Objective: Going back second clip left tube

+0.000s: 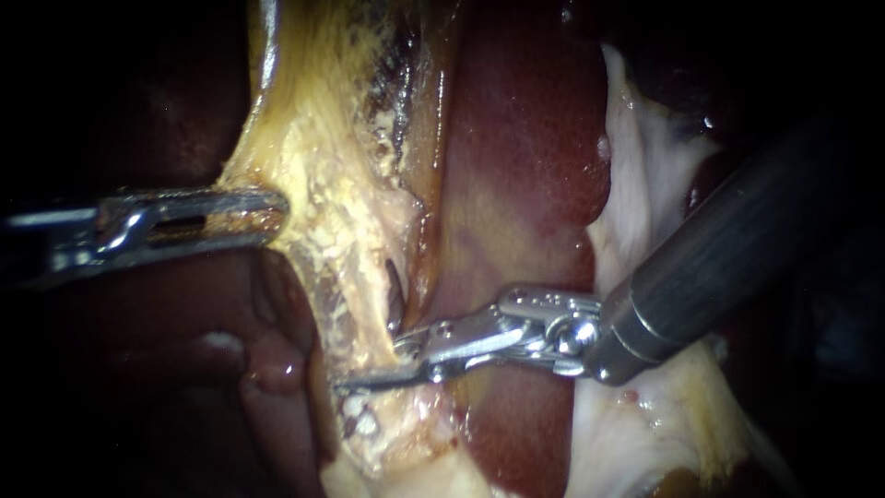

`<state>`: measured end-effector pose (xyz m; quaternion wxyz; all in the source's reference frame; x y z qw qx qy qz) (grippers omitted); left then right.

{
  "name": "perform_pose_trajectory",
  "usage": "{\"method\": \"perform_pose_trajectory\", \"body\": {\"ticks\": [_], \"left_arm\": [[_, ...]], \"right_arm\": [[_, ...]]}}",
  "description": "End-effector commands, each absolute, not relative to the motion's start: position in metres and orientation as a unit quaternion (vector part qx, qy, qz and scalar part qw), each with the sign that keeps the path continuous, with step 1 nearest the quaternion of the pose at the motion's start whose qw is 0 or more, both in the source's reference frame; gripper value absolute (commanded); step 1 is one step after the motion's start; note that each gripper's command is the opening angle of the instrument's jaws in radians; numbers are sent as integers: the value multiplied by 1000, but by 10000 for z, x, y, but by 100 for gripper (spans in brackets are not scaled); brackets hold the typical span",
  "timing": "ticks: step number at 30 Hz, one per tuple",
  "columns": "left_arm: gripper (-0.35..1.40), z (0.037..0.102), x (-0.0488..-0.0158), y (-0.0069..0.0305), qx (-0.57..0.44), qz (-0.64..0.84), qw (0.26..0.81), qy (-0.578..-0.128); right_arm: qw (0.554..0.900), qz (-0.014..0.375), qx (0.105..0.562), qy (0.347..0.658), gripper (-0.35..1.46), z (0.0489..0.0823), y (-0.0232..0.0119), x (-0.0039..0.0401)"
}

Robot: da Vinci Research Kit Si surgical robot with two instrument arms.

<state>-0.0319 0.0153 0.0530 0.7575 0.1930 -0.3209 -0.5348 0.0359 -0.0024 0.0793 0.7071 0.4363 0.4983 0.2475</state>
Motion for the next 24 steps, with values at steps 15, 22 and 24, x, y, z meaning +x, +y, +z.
{"method": "perform_pose_trajectory", "body": {"ticks": [15, 22, 24], "left_arm": [[-35, 529, -316, 150, 193, -534, 758, -321], [-35, 528, -316, 148, 192, -535, 758, -321], [-35, 528, -316, 148, 192, -535, 758, -321]], "right_arm": [[743, 180, 347, 543, 56, 792, -23, 354], [751, 134, 301, 572, 60, 779, -18, 331], [751, 121, 294, 579, 60, 773, -15, 320]]}}
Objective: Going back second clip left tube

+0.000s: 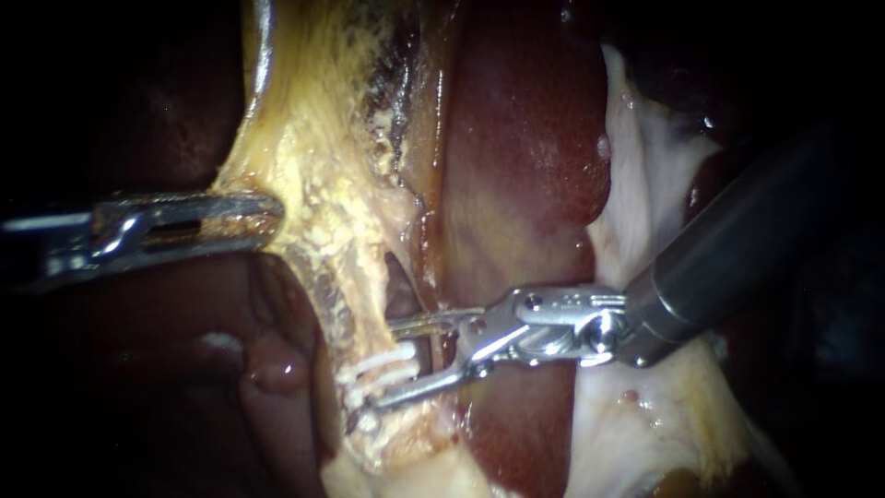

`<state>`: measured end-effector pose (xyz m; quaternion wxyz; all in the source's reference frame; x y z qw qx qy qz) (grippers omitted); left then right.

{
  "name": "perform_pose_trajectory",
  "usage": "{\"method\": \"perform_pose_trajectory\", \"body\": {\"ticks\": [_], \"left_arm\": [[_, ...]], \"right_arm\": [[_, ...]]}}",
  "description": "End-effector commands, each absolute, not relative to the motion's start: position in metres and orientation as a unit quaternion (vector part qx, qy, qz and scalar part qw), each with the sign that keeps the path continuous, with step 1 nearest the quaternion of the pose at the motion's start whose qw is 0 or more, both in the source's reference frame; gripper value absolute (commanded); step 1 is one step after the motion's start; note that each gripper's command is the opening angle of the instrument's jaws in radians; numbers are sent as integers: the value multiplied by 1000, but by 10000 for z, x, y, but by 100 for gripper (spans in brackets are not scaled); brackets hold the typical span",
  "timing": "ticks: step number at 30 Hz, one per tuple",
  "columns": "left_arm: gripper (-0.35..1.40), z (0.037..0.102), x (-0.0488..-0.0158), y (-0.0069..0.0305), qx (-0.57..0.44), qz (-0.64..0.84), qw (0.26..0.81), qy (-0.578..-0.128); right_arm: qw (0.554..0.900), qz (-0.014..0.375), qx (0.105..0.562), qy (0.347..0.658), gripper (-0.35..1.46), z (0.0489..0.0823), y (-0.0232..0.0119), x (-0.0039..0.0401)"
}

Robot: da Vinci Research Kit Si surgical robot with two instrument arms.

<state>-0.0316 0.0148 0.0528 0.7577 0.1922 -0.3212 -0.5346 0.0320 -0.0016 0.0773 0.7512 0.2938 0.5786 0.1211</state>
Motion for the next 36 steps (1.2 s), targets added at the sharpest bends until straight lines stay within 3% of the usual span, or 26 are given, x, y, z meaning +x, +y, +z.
{"method": "perform_pose_trajectory", "body": {"ticks": [1, 9, 17, 36], "left_arm": [[-35, 528, -316, 148, 192, -535, 758, -321], [-35, 529, -316, 147, 191, -535, 758, -321], [-35, 535, -317, 145, 190, -534, 758, -322], [-35, 645, -357, 115, 208, -522, 770, -303]], "right_arm": [[750, 115, 291, 583, 60, 767, -12, 312], [740, 87, 240, 623, 60, 720, 22, 248], [749, 66, 195, 630, 60, 684, 61, 200], [750, 56, 186, 632, 60, 681, 62, 193]]}}
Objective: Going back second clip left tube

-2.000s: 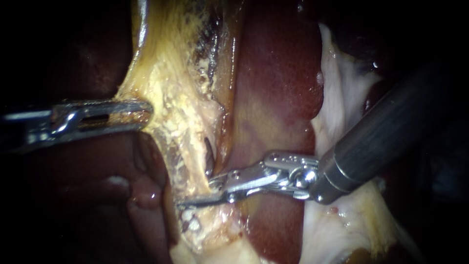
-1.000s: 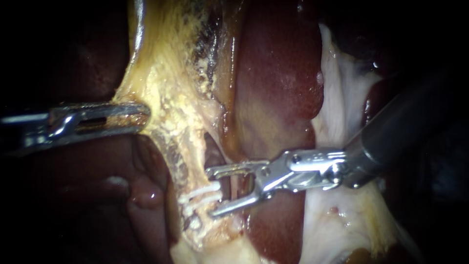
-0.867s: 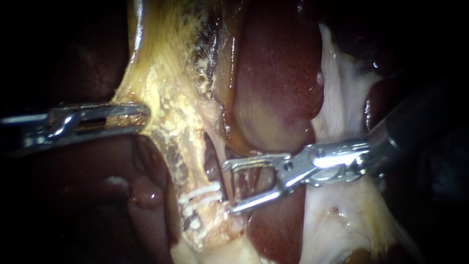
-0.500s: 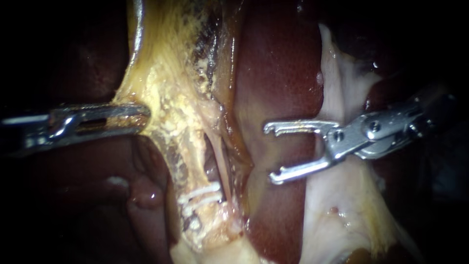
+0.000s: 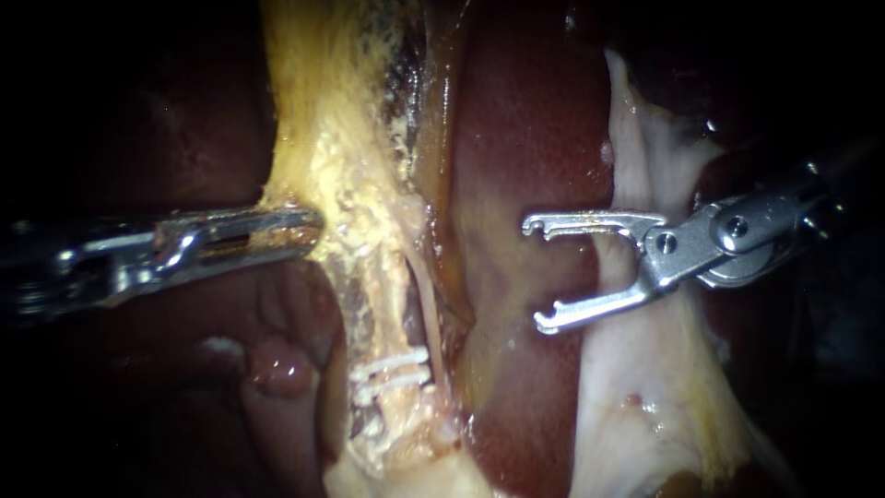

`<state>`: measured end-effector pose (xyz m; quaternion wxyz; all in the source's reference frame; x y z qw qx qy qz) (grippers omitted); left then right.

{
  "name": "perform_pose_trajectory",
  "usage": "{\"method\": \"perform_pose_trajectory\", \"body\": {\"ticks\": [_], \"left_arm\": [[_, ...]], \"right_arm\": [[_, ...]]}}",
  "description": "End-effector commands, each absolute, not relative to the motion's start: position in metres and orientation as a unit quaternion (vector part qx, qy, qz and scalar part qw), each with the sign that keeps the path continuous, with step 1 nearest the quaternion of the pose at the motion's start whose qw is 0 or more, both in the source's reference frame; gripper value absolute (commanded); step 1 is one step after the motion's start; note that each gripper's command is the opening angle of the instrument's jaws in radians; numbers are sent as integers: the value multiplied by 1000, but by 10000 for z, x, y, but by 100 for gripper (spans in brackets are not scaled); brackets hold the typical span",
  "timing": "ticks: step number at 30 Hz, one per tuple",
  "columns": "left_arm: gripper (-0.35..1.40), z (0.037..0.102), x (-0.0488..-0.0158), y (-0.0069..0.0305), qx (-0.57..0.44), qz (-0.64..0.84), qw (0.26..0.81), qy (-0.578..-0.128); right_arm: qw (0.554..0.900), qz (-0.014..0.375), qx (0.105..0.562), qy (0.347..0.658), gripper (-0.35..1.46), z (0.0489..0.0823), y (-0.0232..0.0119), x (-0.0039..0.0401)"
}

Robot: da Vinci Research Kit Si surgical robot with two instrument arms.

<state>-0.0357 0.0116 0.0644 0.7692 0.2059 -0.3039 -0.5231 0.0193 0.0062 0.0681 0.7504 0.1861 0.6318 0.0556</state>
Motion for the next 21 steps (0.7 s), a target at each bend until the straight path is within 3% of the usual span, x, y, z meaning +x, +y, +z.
{"method": "perform_pose_trajectory", "body": {"ticks": [1, 21], "left_arm": [[-35, 648, -360, 116, 207, -522, 770, -303], [-35, 653, -367, 117, 209, -521, 771, -301]], "right_arm": [[750, 56, 186, 632, 60, 681, 62, 193], [750, 56, 186, 632, 60, 681, 62, 194]]}}
